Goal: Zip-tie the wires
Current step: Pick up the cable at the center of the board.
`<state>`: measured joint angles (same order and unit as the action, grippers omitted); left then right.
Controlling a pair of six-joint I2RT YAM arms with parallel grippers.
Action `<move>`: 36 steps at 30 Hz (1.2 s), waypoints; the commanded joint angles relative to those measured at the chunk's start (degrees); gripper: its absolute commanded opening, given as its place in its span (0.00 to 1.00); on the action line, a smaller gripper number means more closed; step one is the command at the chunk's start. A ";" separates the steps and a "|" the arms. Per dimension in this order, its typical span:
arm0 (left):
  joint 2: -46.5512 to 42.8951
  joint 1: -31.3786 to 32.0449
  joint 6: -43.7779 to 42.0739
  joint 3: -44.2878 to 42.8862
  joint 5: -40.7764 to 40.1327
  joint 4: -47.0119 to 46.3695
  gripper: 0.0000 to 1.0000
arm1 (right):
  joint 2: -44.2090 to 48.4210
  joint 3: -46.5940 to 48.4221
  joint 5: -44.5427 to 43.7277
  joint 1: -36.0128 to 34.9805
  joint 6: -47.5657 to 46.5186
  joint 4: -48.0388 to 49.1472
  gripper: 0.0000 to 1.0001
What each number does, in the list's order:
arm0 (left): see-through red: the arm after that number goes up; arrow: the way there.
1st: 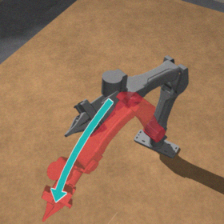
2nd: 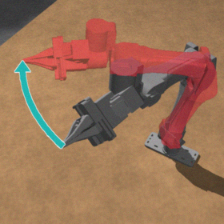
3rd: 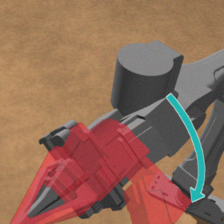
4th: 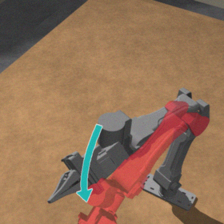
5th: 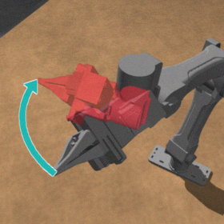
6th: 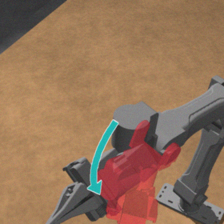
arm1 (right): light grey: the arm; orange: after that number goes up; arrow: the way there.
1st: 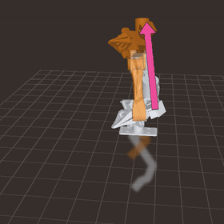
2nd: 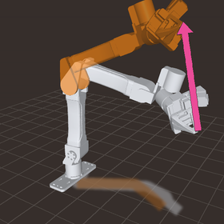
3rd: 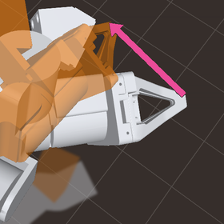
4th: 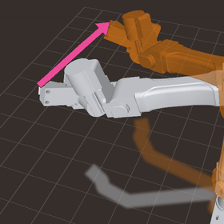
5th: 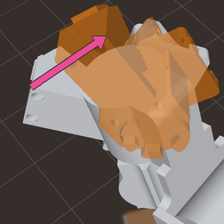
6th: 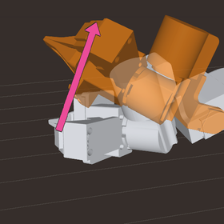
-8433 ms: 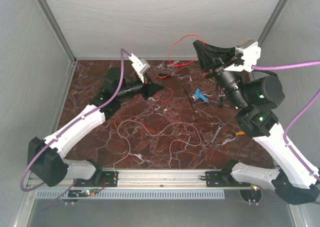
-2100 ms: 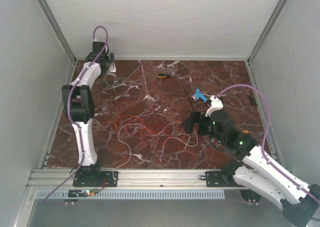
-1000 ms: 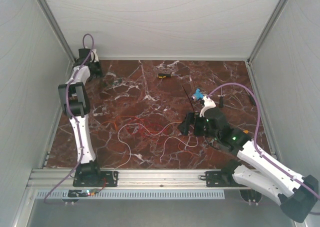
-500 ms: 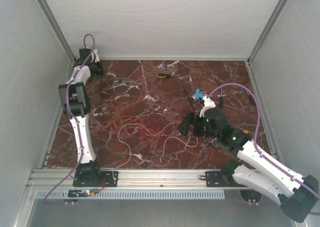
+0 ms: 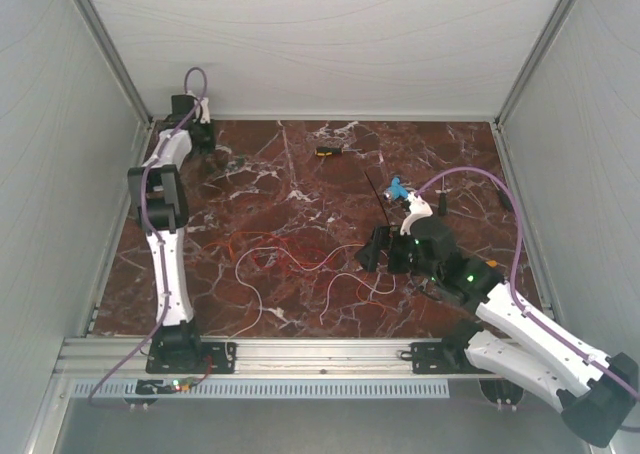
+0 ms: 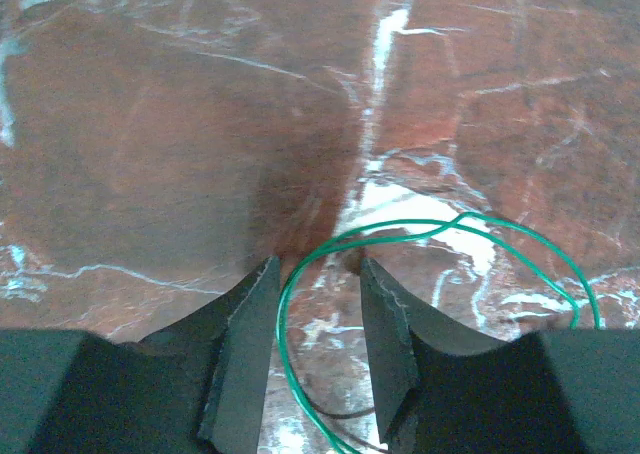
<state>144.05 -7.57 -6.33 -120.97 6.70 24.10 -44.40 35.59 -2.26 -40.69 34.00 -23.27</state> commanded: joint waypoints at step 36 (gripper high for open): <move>-18.40 15.02 7.37 26.74 -4.80 -3.60 0.50 | 14.29 -2.89 2.50 0.34 5.16 -4.78 0.98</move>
<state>123.87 7.79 4.05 -90.15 2.07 21.96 -30.76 33.41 -0.14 -40.69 38.26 -28.08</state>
